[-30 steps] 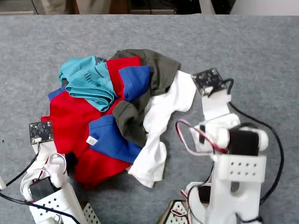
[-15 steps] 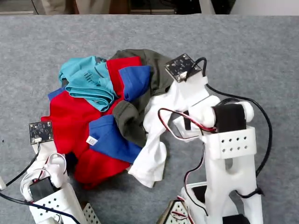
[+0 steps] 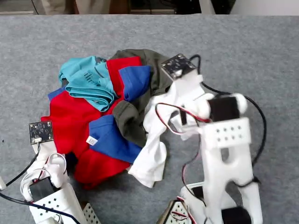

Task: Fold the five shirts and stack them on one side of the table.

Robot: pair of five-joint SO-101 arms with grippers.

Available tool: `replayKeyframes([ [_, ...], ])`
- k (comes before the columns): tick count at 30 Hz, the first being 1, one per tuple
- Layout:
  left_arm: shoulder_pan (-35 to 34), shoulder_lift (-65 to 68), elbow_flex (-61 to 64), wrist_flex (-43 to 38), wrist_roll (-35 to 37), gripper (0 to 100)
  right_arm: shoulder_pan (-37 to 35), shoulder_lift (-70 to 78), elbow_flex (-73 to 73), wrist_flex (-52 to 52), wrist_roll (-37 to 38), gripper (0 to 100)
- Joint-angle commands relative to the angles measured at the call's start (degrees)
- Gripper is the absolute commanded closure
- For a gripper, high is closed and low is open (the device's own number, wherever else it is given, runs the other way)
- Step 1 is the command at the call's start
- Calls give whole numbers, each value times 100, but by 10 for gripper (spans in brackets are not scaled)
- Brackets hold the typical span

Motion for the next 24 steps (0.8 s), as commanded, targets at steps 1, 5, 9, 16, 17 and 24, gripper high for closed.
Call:
replayKeyframes([
  [1, -18, -40, 62, 35, -18, 911, -374, 444, -505, -70, -53, 774],
  [5, -18, -40, 62, 35, -18, 911, -831, 1007, -1200, -70, -53, 774],
  [9, -18, -40, 62, 35, -18, 911, -1218, 1560, -1815, -35, -53, 774],
  [16, -18, -40, 62, 35, -18, 911, -1719, 2229, -2273, -35, -53, 774],
  [17, -18, -40, 62, 35, -18, 911, -1763, 2308, -2299, -35, -53, 774],
  [24, -18, -40, 62, 35, -18, 911, -1833, 2519, -2466, -35, -53, 774],
])
